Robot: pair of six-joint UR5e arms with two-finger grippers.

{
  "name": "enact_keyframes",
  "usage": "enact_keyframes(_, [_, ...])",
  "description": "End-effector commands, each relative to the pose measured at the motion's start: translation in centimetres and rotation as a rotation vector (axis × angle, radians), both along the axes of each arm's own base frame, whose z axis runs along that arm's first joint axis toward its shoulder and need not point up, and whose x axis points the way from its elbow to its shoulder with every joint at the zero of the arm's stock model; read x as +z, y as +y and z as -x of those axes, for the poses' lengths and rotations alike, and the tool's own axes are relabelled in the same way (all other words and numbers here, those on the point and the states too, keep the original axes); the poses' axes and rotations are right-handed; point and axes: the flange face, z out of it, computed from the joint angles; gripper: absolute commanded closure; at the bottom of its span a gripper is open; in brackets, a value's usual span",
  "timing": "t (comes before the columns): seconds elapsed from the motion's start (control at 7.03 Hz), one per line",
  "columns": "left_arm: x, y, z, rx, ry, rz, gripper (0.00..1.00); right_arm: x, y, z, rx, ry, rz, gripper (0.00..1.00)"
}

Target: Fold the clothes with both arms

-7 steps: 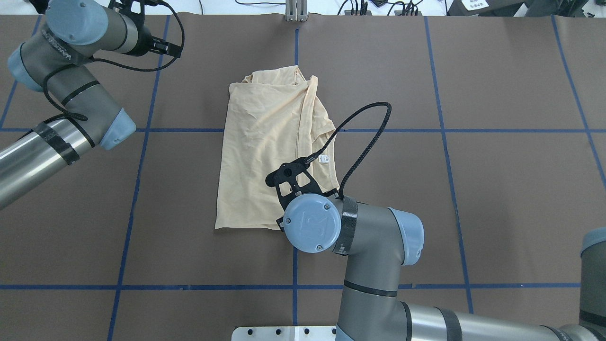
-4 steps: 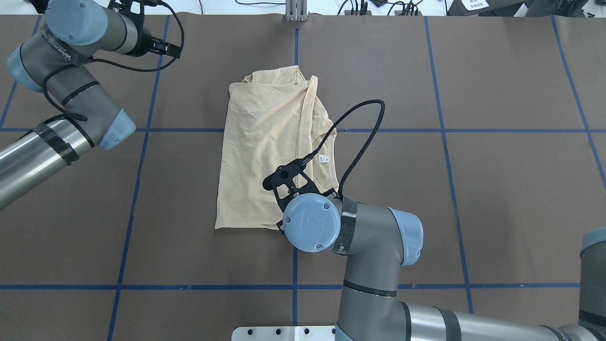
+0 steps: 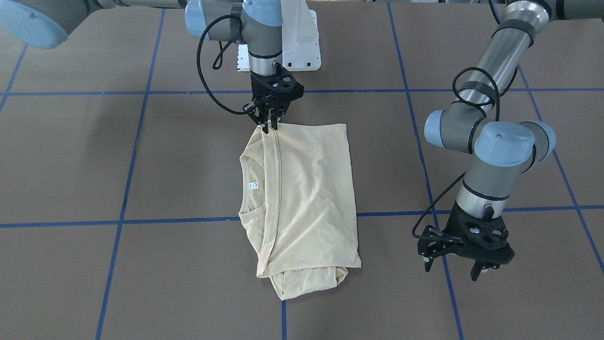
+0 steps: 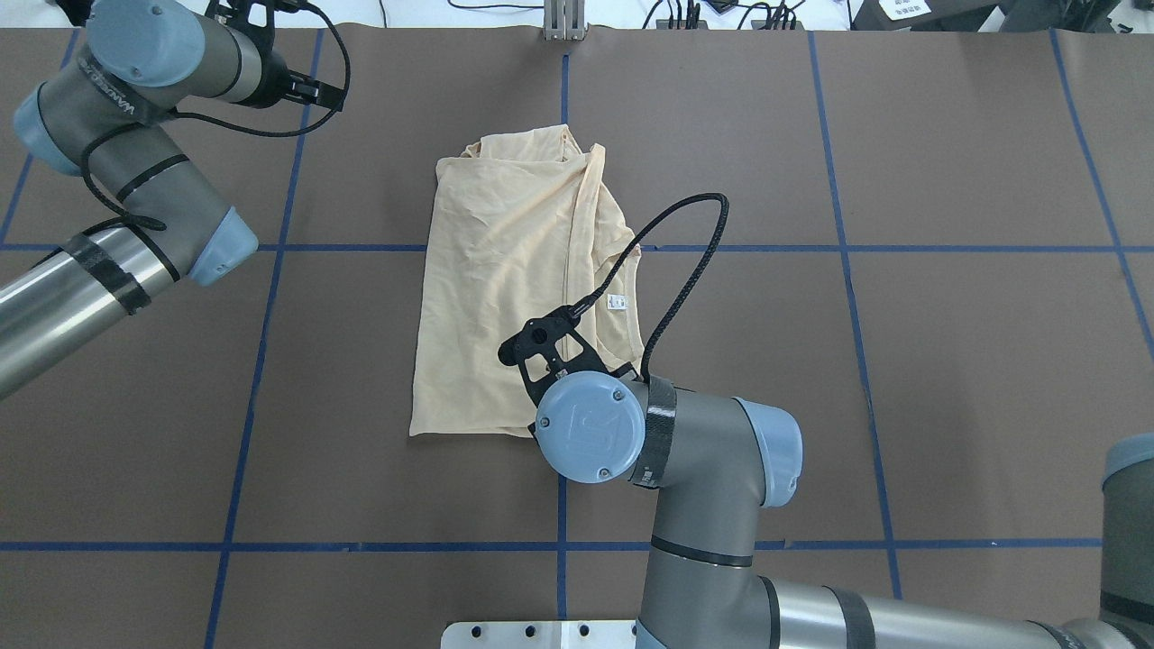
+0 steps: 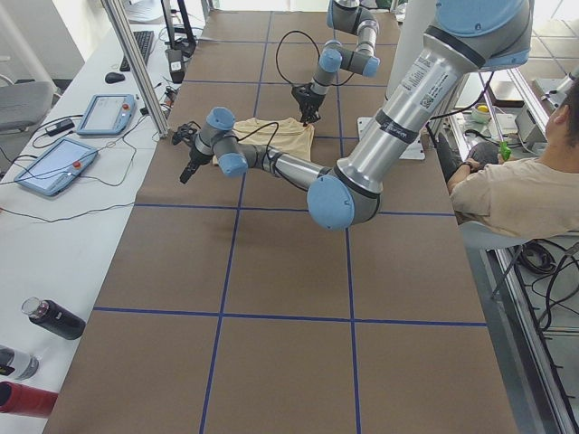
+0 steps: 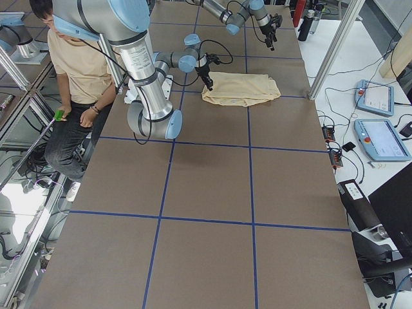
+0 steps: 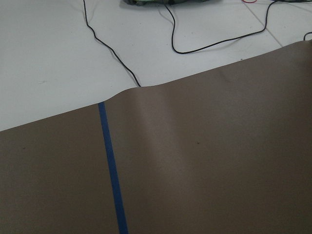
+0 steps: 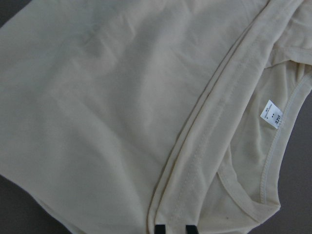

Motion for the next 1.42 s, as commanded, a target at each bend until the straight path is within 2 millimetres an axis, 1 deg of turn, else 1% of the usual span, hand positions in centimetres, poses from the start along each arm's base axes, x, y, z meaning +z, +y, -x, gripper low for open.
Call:
enact_keyframes(0.0, [0.0,0.0,0.0,0.001,-0.001,-0.001,0.00,0.2,0.0,0.0,-0.001,0.002,0.001,0.76])
enact_keyframes(0.43, [0.0,0.0,0.0,0.000,0.000,0.000,0.00,0.4,0.5,0.2,-0.005,-0.001,0.003,0.75])
enact_keyframes(0.57, [0.0,0.0,0.0,0.000,0.000,0.000,0.00,0.4,0.6,0.2,-0.004,-0.002,0.006,0.83])
enact_keyframes(0.71, [0.0,0.0,0.0,0.000,0.000,0.000,0.00,0.4,0.7,0.1,-0.003,-0.001,0.008,1.00])
enact_keyframes(1.0, [-0.2,0.0,0.0,0.001,0.001,-0.003,0.00,0.9,0.7,-0.4,0.000,-0.003,0.008,1.00])
enact_keyframes(1.14, [-0.4,0.0,0.0,0.001,0.004,-0.007,0.00,1.3,0.9,-2.8,0.014,-0.022,0.010,1.00])
enact_keyframes(1.28, [-0.4,0.0,0.0,0.000,0.005,-0.006,0.00,3.8,1.9,-6.5,0.077,-0.051,0.073,1.00])
